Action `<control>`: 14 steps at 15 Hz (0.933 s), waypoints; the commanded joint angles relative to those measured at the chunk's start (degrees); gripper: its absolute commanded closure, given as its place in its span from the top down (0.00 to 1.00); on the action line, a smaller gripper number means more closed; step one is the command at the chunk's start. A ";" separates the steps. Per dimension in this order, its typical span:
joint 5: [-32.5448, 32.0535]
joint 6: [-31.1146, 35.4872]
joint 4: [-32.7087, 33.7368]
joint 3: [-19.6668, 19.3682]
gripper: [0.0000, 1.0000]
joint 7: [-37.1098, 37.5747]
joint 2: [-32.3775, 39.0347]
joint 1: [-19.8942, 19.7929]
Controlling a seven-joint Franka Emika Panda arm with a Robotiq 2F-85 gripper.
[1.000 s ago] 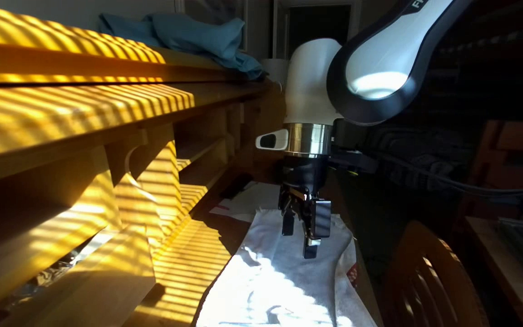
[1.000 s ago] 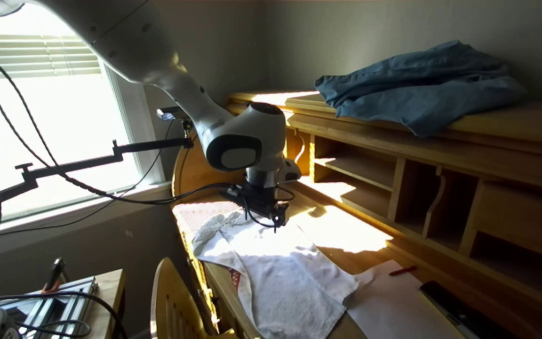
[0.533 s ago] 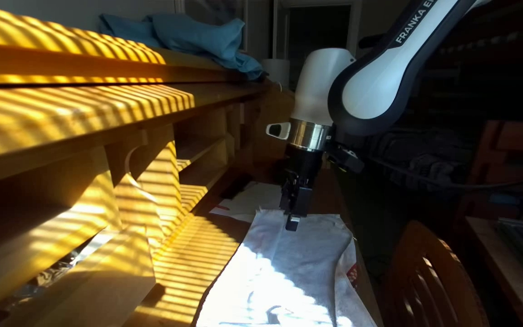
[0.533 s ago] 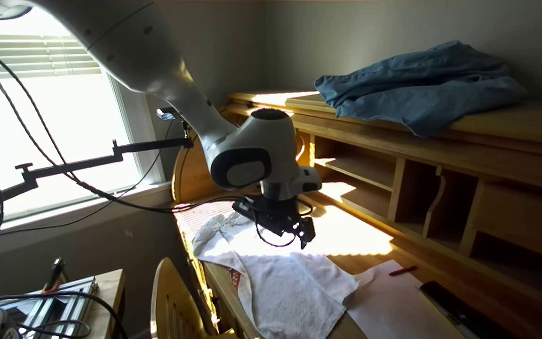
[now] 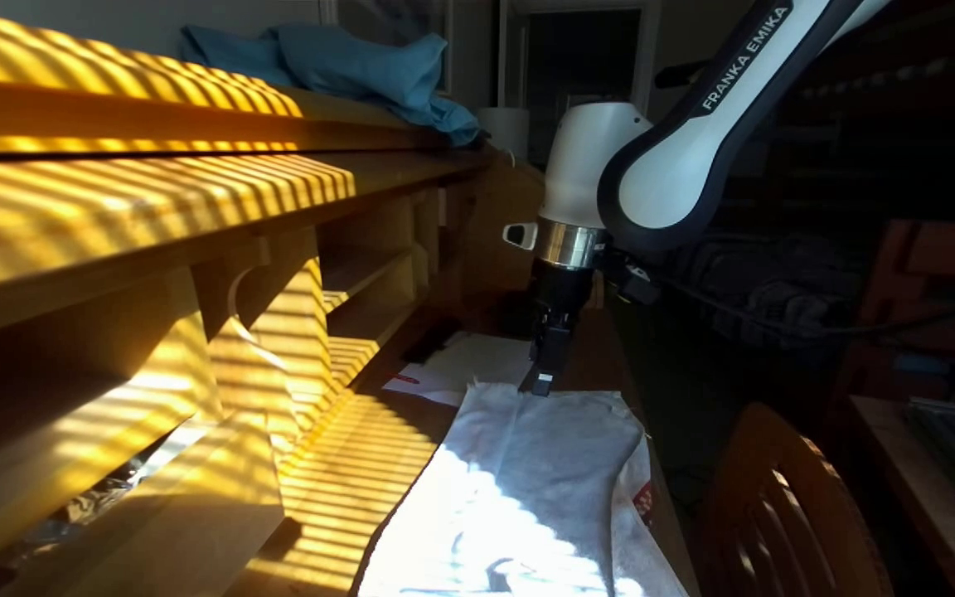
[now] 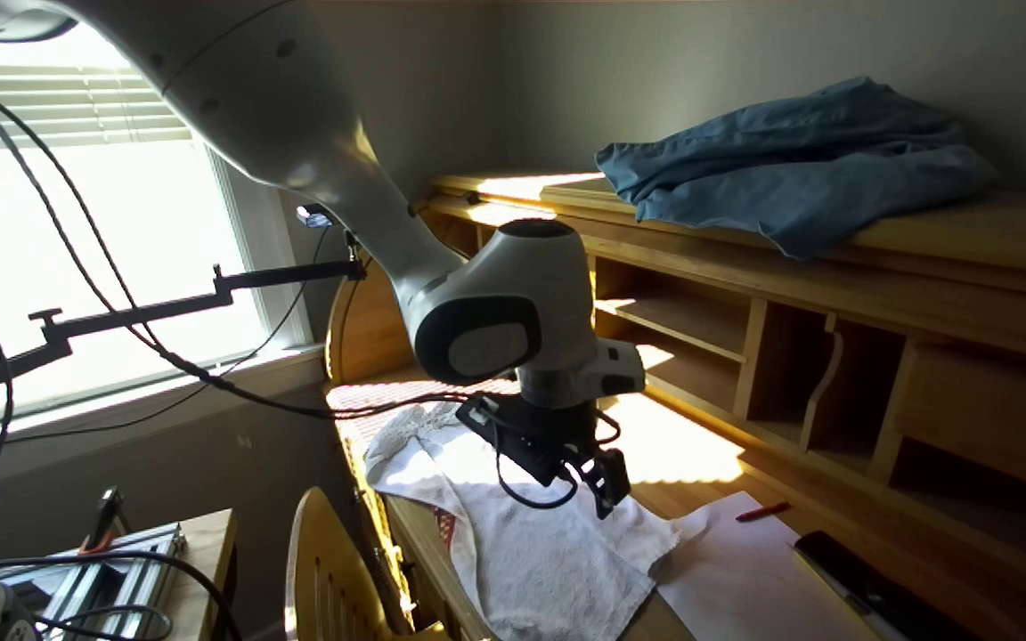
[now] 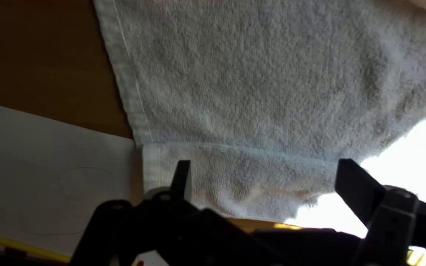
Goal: Unfold the white and red towel and lay it out.
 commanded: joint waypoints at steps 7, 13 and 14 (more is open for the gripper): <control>-3.13 -0.93 3.38 0.06 1.00 -1.07 3.09 -2.15; -1.10 -0.87 9.99 3.71 1.00 -9.40 8.59 -8.13; -1.02 -1.11 11.32 4.52 1.00 -10.73 9.51 -9.07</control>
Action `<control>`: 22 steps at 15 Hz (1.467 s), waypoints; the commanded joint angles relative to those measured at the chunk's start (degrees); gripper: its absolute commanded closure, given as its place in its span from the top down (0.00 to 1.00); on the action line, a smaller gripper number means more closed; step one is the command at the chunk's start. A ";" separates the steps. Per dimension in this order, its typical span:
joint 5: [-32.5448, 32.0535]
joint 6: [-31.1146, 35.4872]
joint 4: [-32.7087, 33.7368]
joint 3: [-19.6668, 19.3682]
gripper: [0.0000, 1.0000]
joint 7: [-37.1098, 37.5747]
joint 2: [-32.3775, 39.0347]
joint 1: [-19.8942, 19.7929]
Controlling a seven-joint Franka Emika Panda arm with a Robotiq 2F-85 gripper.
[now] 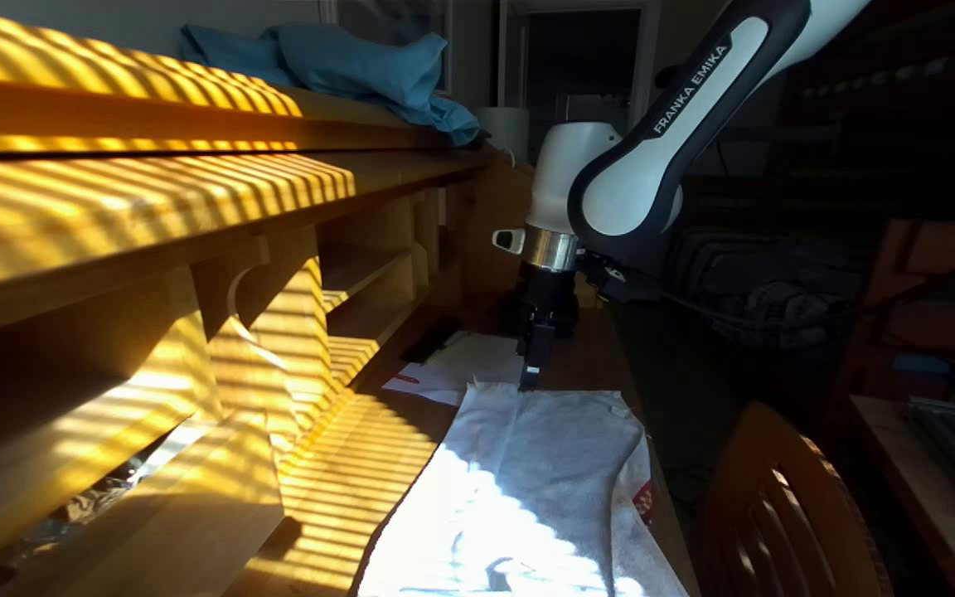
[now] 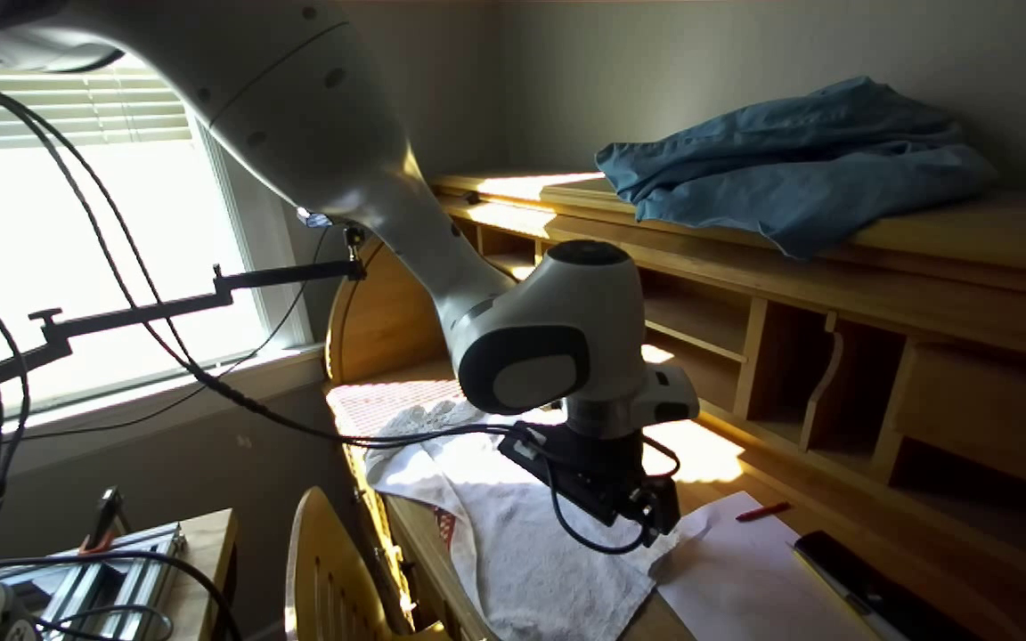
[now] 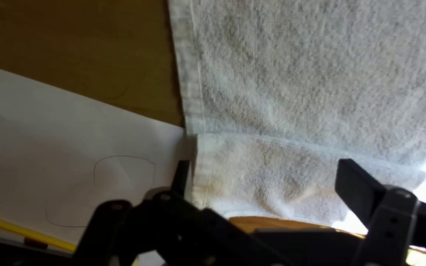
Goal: Unfold the white and red towel and lay it out.
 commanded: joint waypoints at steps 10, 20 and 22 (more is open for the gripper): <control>-1.73 -7.34 15.26 5.06 1.00 -11.11 10.50 -4.24; -2.93 -9.93 21.28 3.62 0.72 -14.17 15.16 -3.23; -3.34 -10.31 22.11 3.44 0.59 -14.34 15.97 -3.03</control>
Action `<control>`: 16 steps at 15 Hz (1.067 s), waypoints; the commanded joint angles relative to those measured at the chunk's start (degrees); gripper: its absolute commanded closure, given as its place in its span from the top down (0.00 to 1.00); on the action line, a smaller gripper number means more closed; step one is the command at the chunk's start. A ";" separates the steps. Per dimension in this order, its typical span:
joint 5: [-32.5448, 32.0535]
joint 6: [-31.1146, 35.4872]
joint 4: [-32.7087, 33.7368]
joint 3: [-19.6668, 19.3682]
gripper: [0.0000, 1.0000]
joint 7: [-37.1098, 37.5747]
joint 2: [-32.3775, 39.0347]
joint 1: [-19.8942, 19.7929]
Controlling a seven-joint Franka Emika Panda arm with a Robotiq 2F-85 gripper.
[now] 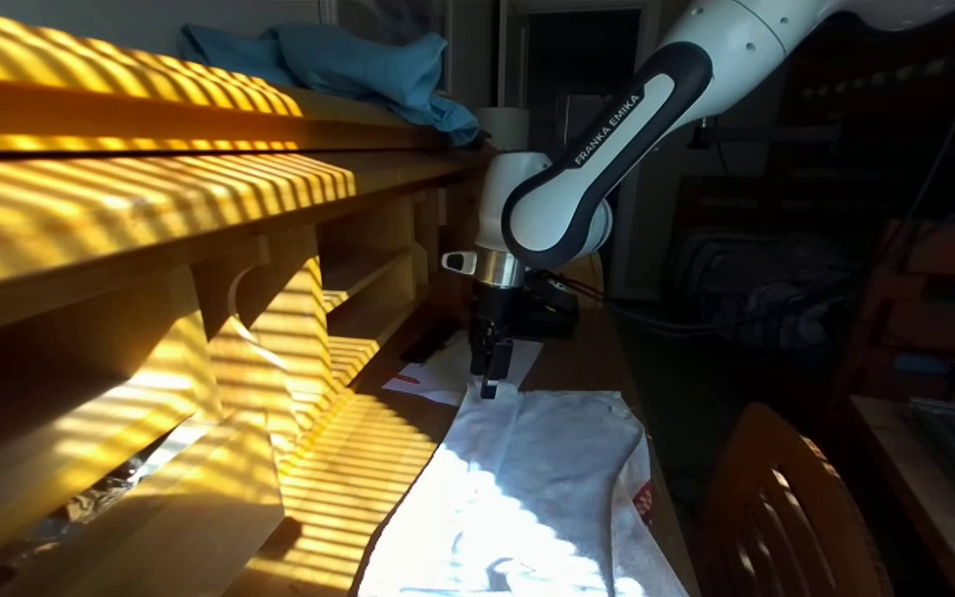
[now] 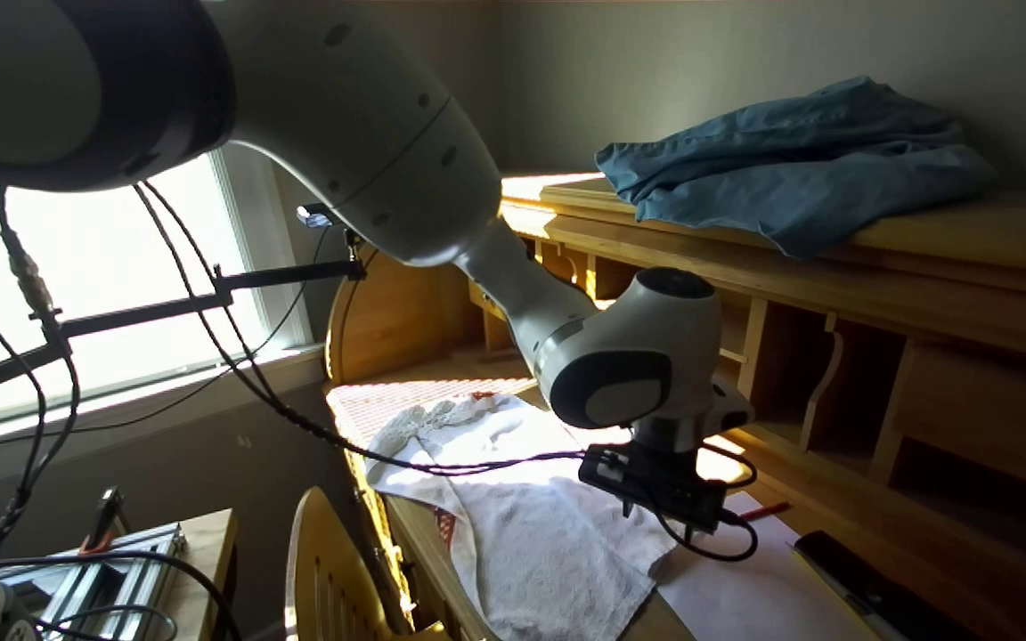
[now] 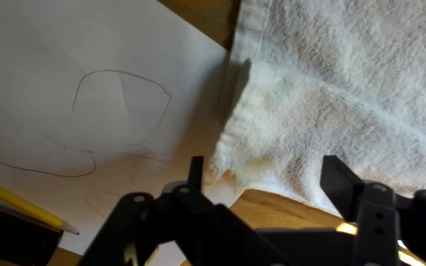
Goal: Unfold the white and red towel and lay it out.
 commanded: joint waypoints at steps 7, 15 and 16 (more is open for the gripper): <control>-3.43 -2.29 4.66 -1.81 0.08 0.67 3.35 1.54; -3.09 1.29 5.48 -3.74 0.00 3.06 3.07 1.96; -3.03 2.15 5.61 -3.88 0.00 3.63 3.10 1.93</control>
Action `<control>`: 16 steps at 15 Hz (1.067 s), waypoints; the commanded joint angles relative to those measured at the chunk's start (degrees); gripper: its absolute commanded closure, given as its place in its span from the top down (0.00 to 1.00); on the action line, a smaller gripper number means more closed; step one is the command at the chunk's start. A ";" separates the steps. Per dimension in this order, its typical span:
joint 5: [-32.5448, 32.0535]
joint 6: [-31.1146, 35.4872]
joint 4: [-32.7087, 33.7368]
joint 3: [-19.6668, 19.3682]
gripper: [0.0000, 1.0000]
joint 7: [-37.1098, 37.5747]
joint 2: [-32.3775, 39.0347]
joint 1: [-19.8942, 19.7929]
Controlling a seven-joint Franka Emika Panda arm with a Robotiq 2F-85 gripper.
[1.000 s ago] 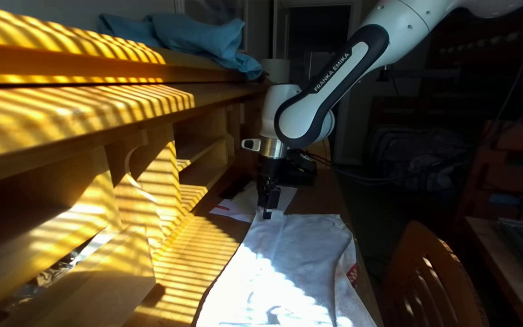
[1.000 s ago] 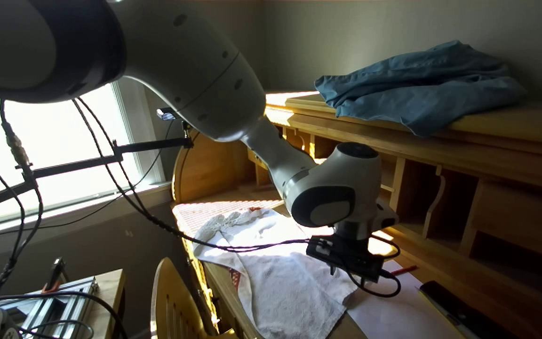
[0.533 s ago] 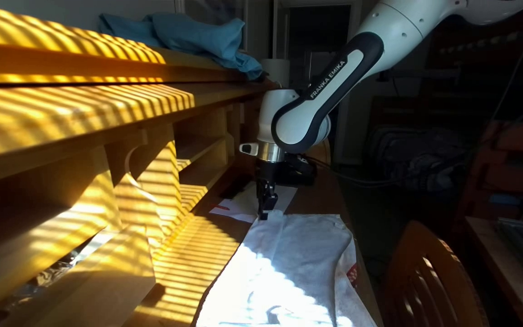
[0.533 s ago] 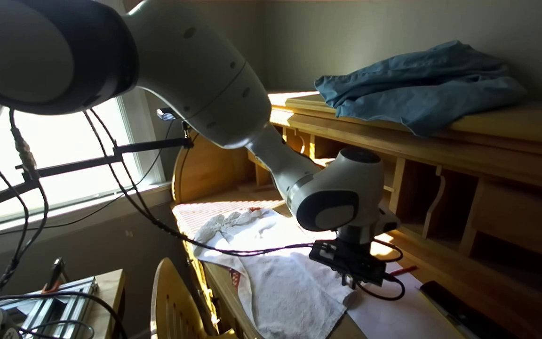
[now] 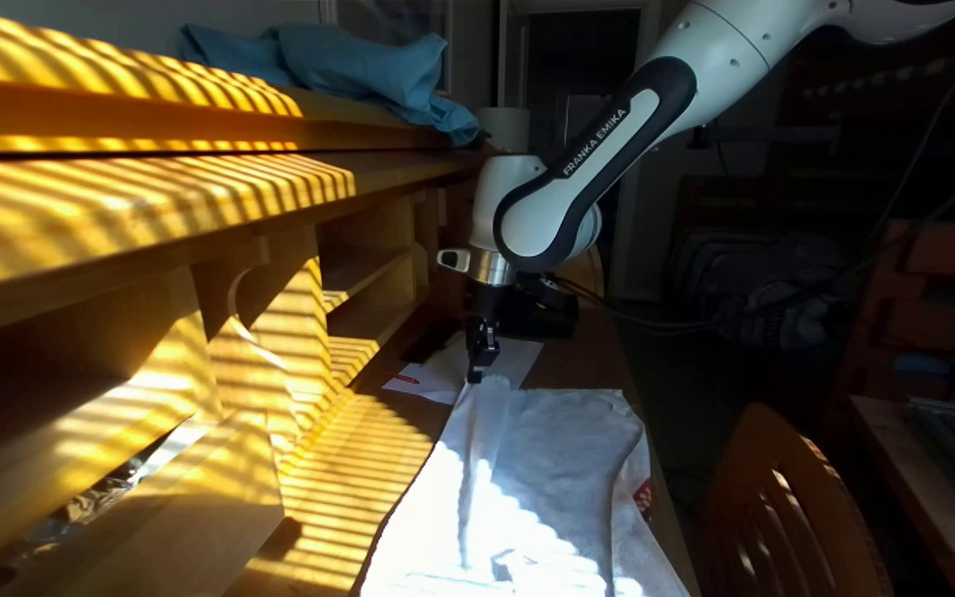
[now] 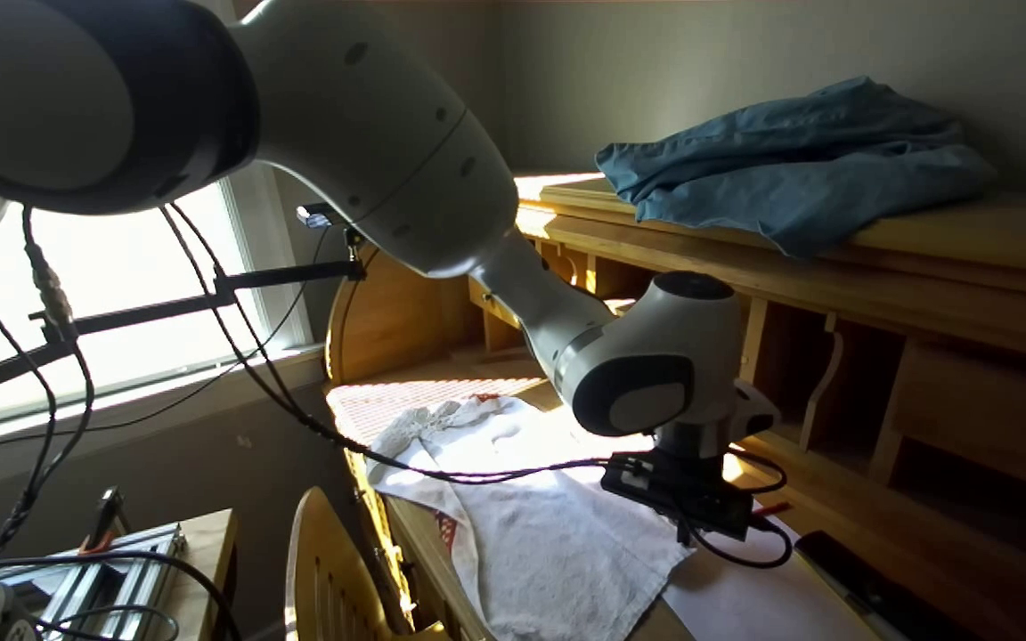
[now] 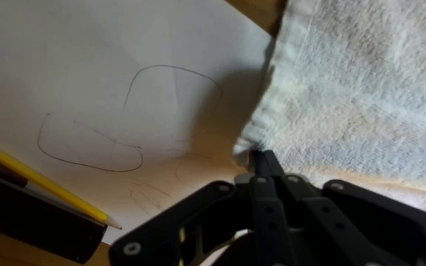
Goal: Unfold the white and red towel and lay it out.
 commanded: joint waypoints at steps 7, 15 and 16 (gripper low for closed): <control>-1.86 8.48 2.94 -0.80 0.00 7.75 1.32 0.84; -3.35 8.97 6.79 -1.62 0.26 12.83 3.16 4.45; -3.16 7.94 6.19 -1.52 0.27 13.94 2.61 4.41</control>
